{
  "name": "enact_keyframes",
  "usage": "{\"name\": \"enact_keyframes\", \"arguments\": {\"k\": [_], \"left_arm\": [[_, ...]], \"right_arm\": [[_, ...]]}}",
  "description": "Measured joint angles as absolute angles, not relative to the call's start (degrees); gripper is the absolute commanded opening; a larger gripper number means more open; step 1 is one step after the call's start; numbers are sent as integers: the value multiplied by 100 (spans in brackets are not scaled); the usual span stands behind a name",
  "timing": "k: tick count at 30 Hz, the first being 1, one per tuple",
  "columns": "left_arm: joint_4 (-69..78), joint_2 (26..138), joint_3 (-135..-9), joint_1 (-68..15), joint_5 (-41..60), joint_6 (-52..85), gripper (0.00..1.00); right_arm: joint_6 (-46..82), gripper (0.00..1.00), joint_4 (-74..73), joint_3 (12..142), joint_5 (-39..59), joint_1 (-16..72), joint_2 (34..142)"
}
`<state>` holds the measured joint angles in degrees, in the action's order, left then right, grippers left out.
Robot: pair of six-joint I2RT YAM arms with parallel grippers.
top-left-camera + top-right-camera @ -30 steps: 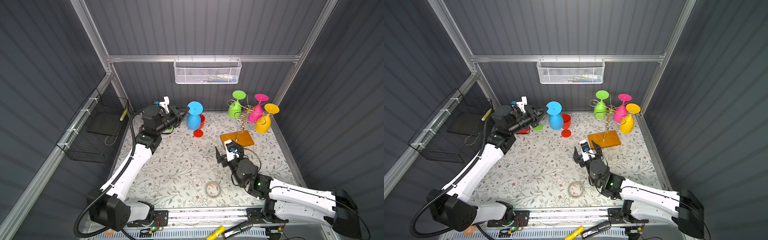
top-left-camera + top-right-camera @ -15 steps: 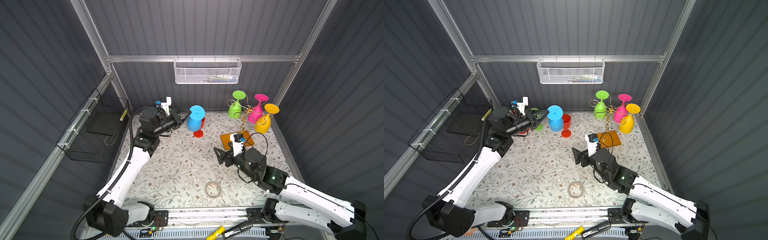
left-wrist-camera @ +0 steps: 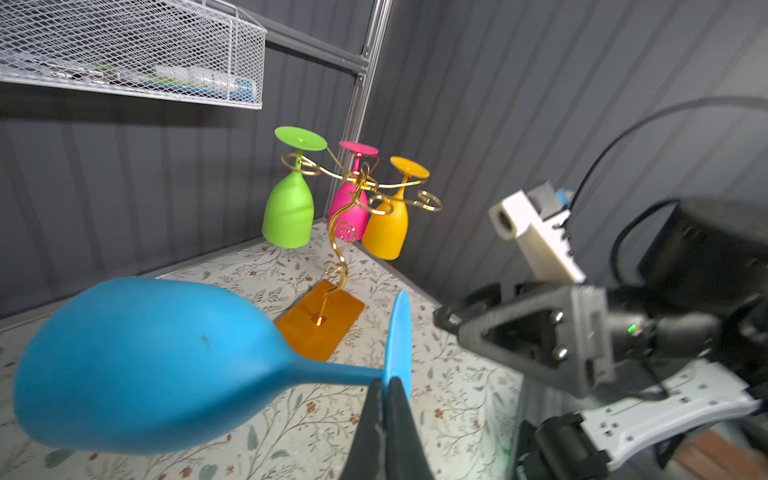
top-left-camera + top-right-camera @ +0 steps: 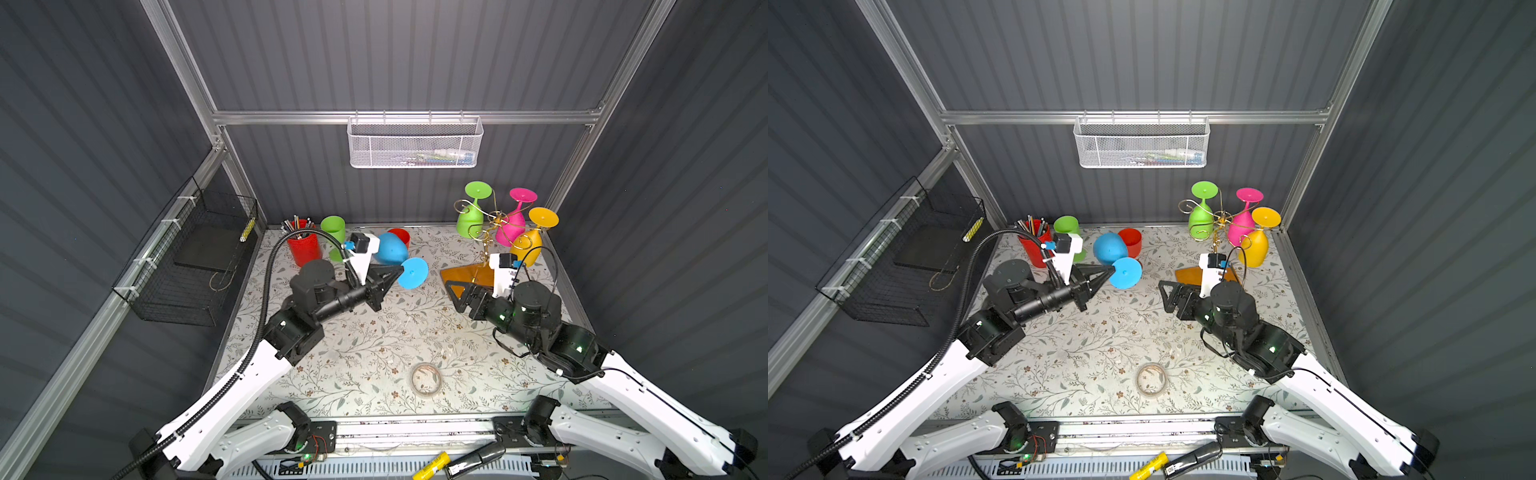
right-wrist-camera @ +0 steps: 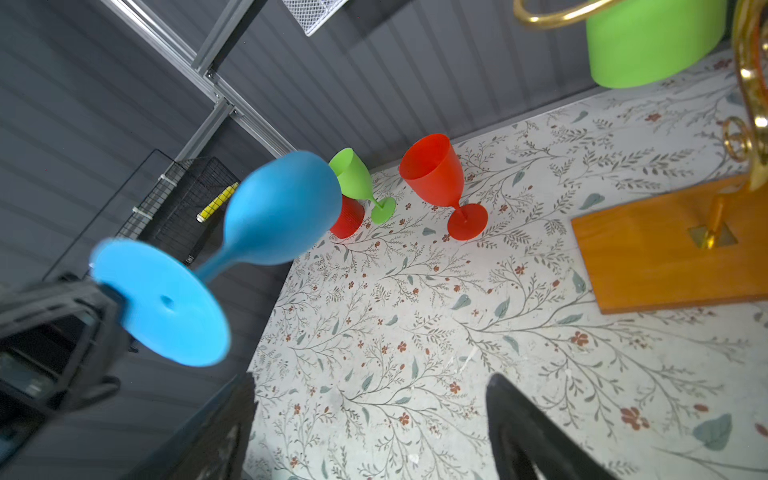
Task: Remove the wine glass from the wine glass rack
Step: 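Carry the blue glass toward table centre while the right gripper rises to meet it, then close the right gripper on the blue glass foot beside the left gripper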
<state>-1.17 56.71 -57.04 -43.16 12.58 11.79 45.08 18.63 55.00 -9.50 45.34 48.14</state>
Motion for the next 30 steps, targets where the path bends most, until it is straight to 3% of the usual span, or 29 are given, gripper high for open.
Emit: {"name": "enact_keyframes", "arguments": {"k": [13, 30], "left_arm": [[1544, 6241, -4445, -6377, -1990, -1946, 0], [4477, 7406, -3684, -7116, -3103, -4600, 0]], "right_arm": [[6709, 76, 2847, 5819, -469, 4193, 5094], [8110, 65, 2971, 5902, 296, 4091, 5572]]}}
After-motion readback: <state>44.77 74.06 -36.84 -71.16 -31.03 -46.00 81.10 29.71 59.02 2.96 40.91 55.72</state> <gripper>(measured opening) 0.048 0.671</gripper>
